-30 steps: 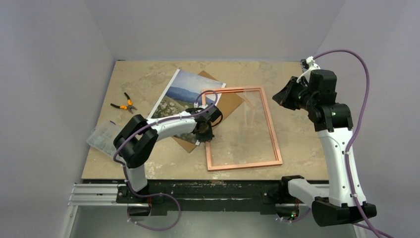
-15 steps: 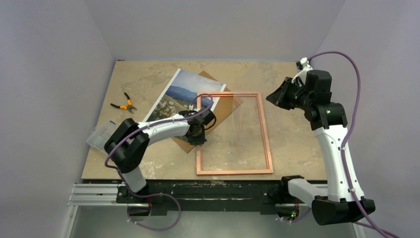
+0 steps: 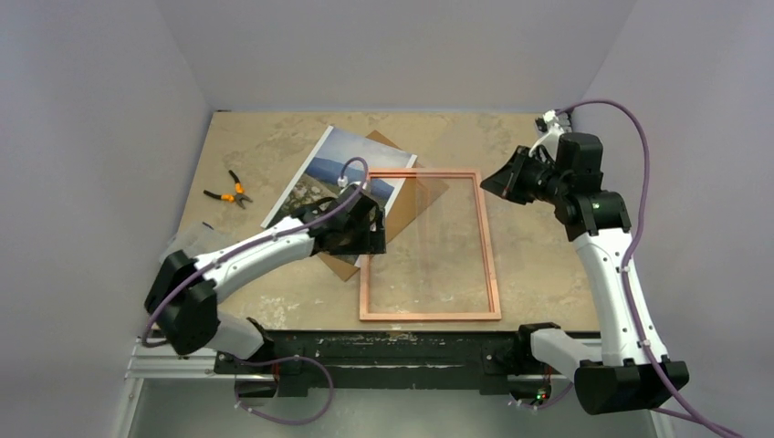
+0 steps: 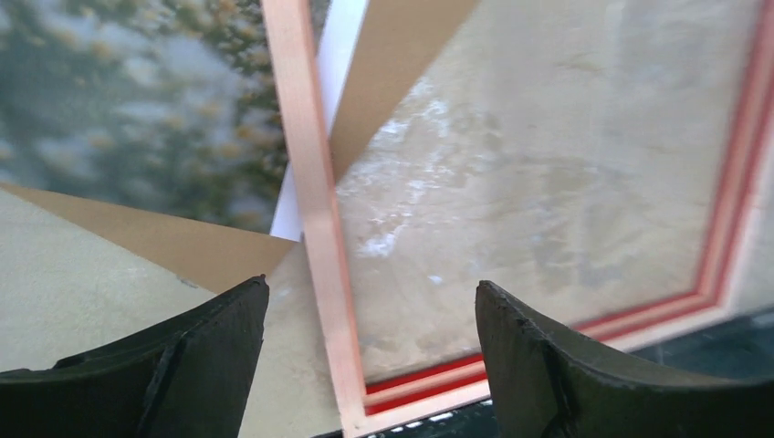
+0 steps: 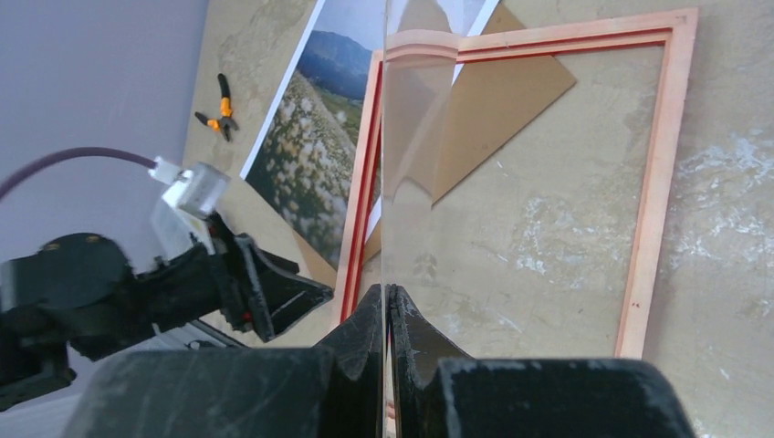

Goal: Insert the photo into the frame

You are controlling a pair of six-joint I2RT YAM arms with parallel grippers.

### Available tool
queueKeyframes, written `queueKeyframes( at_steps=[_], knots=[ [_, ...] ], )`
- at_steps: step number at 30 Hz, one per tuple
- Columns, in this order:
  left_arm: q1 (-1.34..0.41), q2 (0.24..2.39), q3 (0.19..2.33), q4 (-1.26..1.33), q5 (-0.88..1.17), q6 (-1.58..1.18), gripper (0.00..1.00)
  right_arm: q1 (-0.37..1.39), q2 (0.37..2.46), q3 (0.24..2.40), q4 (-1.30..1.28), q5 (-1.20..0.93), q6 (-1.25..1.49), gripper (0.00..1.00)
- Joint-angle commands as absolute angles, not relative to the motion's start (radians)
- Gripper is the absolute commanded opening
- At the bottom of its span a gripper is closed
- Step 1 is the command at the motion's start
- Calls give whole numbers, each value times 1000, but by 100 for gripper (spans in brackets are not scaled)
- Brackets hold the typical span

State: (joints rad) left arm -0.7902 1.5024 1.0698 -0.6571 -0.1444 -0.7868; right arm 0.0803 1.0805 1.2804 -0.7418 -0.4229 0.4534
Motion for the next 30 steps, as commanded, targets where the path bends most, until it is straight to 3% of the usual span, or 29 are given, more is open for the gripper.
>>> queueKeyframes(
  at_steps=[1,11,15,22,30],
  knots=[
    [-759,1333,1002,-536,-46,-773,82,83,1062,1265,-631,-537,456,0],
    [-590,1063,728,-365,163,-883,82,83,1045,1140,-497,-619,531,0],
    [-515,996,595,-338,198,-913,74,82,1031,1048,-391,-654,613,0],
    [-513,1055,513,-311,177,-898,58,83,1025,929,-229,-688,746,0],
    [-560,1132,491,-133,203,-909,52,83,1021,901,-218,-660,789,0]
  ],
)
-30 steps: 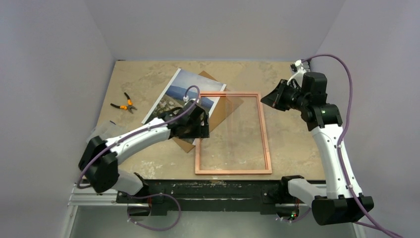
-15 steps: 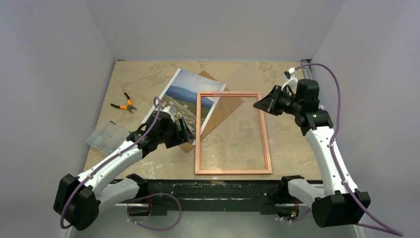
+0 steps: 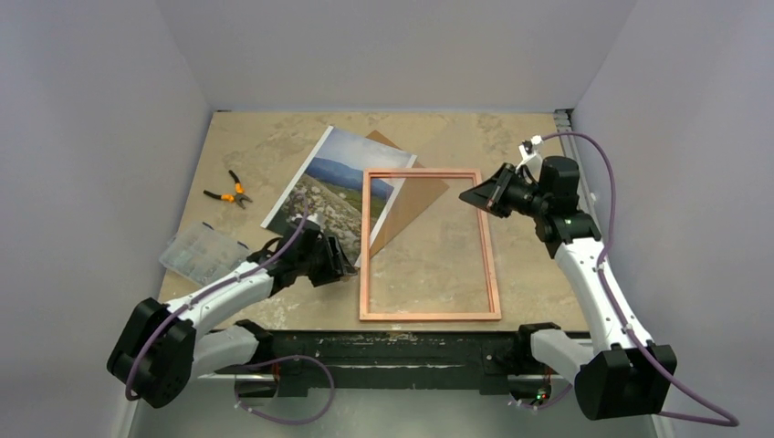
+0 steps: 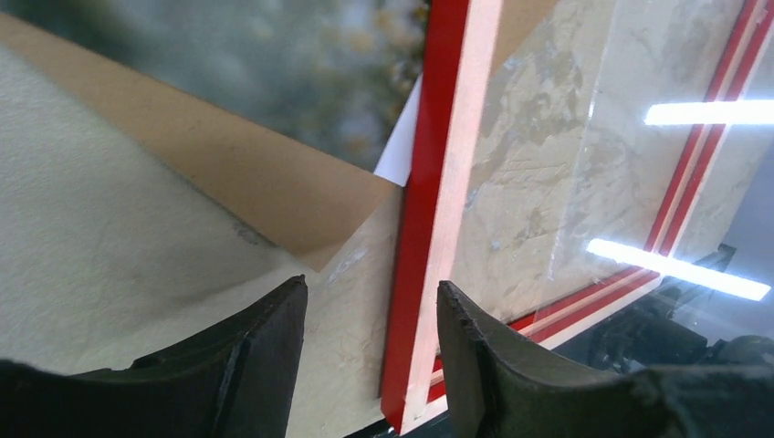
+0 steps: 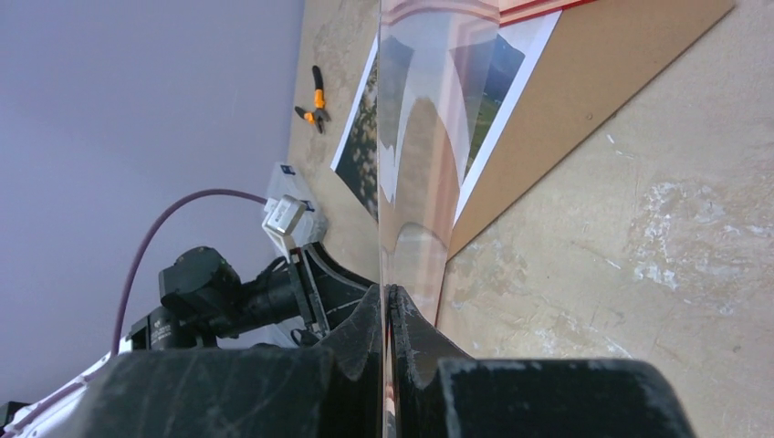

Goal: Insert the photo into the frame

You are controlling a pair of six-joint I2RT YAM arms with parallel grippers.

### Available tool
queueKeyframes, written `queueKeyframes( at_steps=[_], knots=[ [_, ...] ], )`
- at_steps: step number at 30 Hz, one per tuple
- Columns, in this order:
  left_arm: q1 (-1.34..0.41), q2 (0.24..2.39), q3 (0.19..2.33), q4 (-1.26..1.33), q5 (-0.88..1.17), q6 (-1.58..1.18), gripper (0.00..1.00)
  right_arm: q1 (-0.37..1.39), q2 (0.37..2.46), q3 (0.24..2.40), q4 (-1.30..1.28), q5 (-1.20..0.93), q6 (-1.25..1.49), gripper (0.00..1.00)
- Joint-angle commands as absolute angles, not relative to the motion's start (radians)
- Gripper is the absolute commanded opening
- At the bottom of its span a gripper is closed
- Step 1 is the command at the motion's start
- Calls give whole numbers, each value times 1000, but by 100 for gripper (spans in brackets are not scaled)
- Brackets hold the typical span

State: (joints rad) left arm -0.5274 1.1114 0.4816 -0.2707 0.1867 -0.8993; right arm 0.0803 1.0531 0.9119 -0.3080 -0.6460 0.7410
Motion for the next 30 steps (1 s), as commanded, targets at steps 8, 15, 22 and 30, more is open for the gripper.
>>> queueKeyframes(
  at_steps=[8,15,22,30],
  knots=[
    [-675,1273,591,-167,117,-902,39,83,1019,881,-224,-653,783,0],
    [-698,1304,610,-190,77,-895,31,83,1026,868,-205,-673,785,0],
    [-698,1209,581,-213,38,-891,39,82,1032,870,-204,-677,779,0],
    [-699,1217,574,-223,23,-879,32,83,1046,854,-194,-677,780,0]
  ],
)
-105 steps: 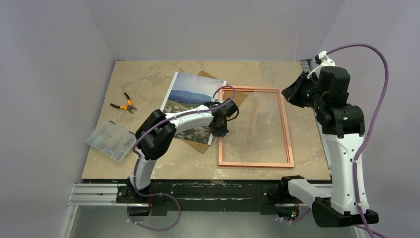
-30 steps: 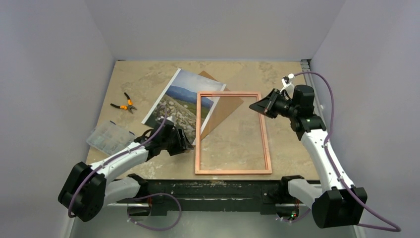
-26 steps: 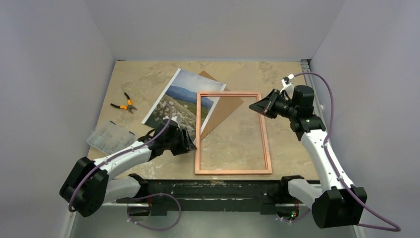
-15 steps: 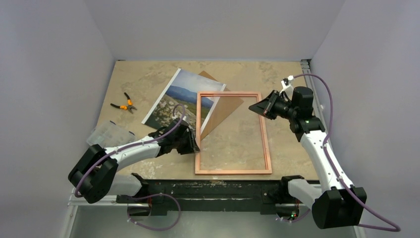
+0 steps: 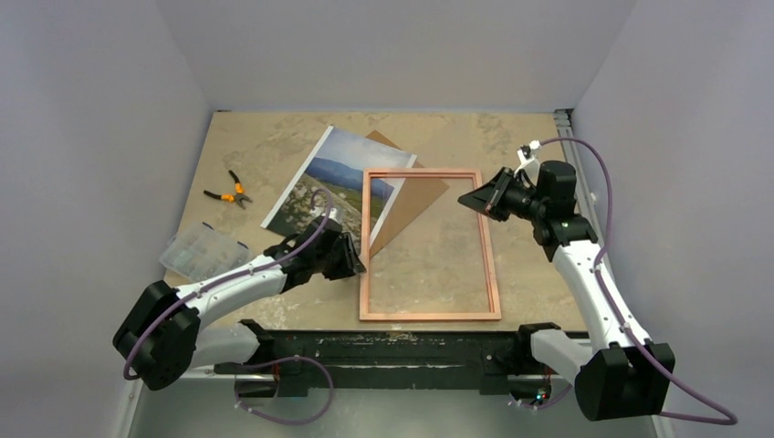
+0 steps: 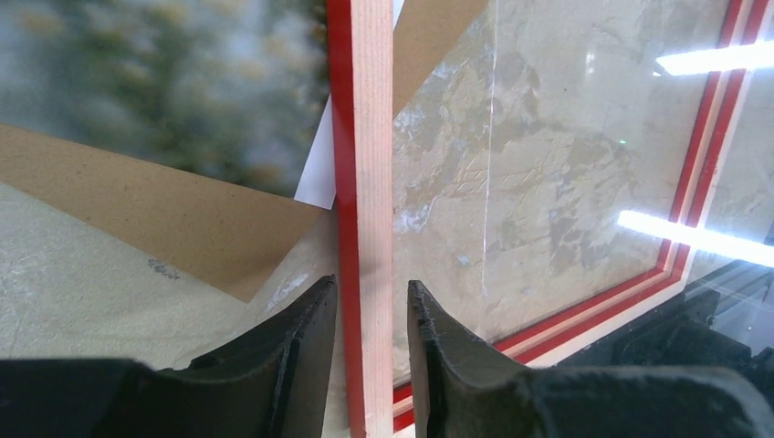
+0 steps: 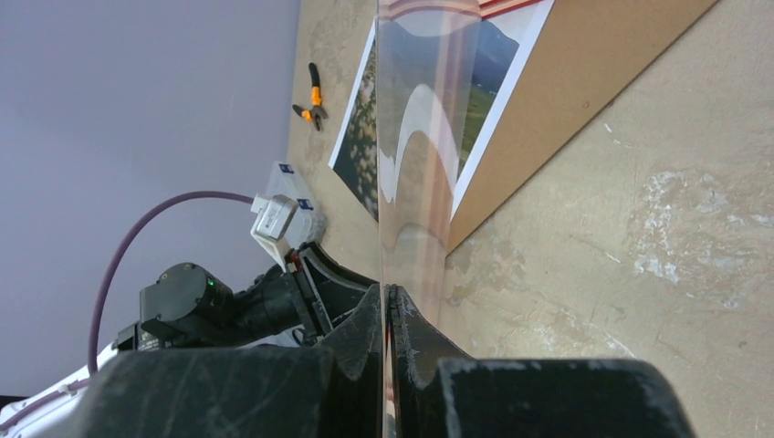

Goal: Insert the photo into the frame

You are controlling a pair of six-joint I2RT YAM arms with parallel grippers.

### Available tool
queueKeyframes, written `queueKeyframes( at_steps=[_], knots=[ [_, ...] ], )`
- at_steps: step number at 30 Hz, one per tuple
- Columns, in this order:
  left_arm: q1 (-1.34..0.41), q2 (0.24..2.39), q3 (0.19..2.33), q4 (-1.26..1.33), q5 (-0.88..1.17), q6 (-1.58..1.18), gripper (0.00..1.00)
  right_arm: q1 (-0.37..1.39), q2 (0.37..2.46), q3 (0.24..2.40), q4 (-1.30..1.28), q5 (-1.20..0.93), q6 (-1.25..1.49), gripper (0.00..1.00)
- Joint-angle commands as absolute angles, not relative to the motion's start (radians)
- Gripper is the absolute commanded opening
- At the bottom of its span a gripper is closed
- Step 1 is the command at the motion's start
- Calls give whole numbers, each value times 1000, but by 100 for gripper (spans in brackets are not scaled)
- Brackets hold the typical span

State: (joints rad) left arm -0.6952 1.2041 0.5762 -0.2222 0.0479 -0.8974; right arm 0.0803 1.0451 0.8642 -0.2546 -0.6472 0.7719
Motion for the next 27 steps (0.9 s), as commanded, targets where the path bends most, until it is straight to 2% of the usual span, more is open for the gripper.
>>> queueKeyframes(
  at_steps=[1,12,27],
  knots=[
    [-699,1228,574,-226,19,-879,31,82,1048,851,-191,-680,783,0],
    [-709,1359,600,-235,24,-874,1,81,1052,827,-118,-698,842,0],
    [-711,1363,611,-279,4,-877,0,92,1093,808,-37,-710,884,0]
  ],
)
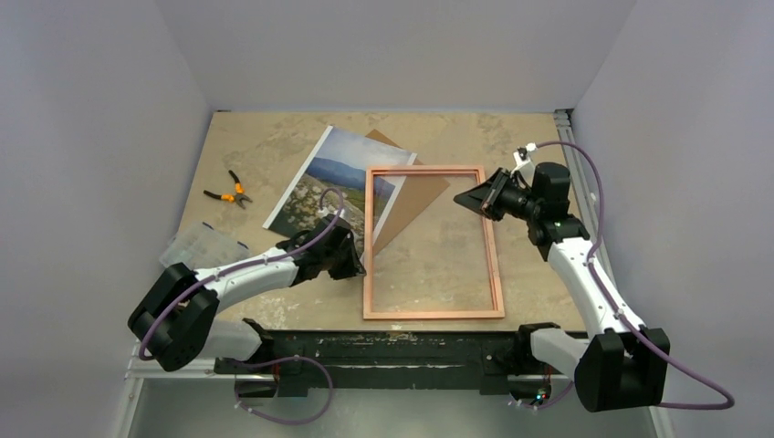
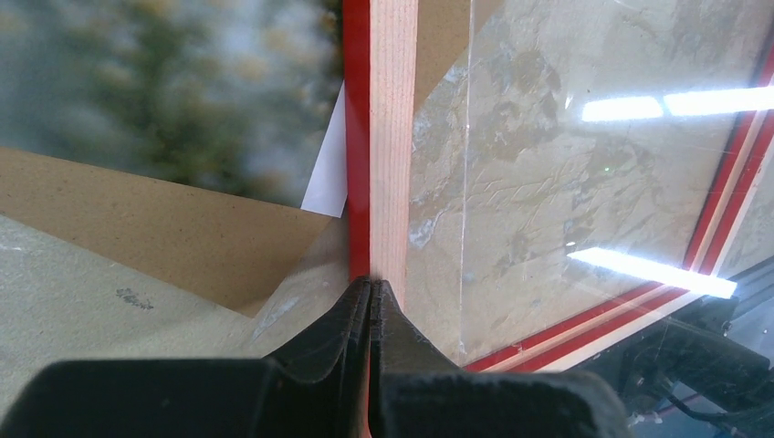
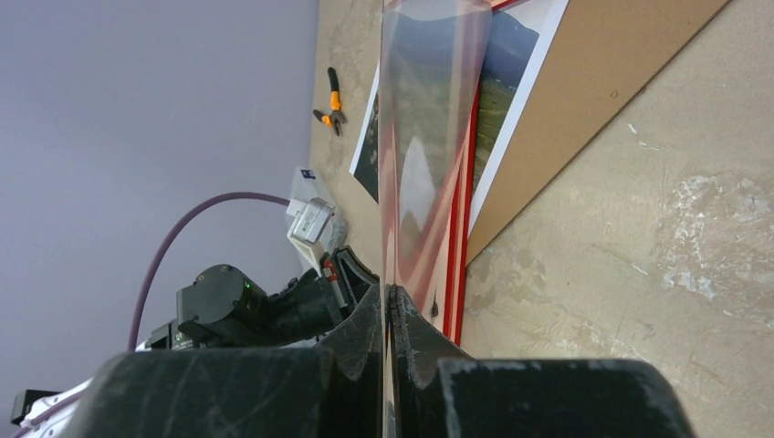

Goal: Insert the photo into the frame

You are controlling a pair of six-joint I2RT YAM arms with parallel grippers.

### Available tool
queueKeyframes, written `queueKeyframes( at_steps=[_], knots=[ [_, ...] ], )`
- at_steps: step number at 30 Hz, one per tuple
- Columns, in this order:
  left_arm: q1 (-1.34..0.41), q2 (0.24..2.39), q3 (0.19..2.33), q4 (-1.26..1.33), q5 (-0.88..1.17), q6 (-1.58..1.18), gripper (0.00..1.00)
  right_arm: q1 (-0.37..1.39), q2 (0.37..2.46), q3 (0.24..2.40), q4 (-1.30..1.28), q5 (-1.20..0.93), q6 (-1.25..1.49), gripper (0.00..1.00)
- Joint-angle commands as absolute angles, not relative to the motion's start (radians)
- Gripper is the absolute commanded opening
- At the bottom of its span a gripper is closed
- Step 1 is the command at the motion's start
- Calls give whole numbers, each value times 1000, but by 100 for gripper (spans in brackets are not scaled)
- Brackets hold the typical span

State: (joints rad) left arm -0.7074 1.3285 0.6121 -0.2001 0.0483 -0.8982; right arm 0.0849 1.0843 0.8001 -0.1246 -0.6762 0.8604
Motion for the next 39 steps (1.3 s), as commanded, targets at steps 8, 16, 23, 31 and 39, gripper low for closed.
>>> queueKeyframes(
  at_steps=[8,16,23,31,39],
  knots=[
    [-710,1381,615,-283,3,-875,0,108,1120,806,-22,-713,875,0],
    [-710,1413,626,-281,13,-871,0,118,1097,846,-74,-696,847,0],
    [-710,1437,627,-291,12,-872,0,125,1092,860,-98,-684,826,0],
    [-710,1464,643,-321,4,-870,0,129,1090,904,-141,-678,800,0],
    [-711,1471,647,-334,4,-868,0,128,1096,946,-172,-644,762,0]
  ],
)
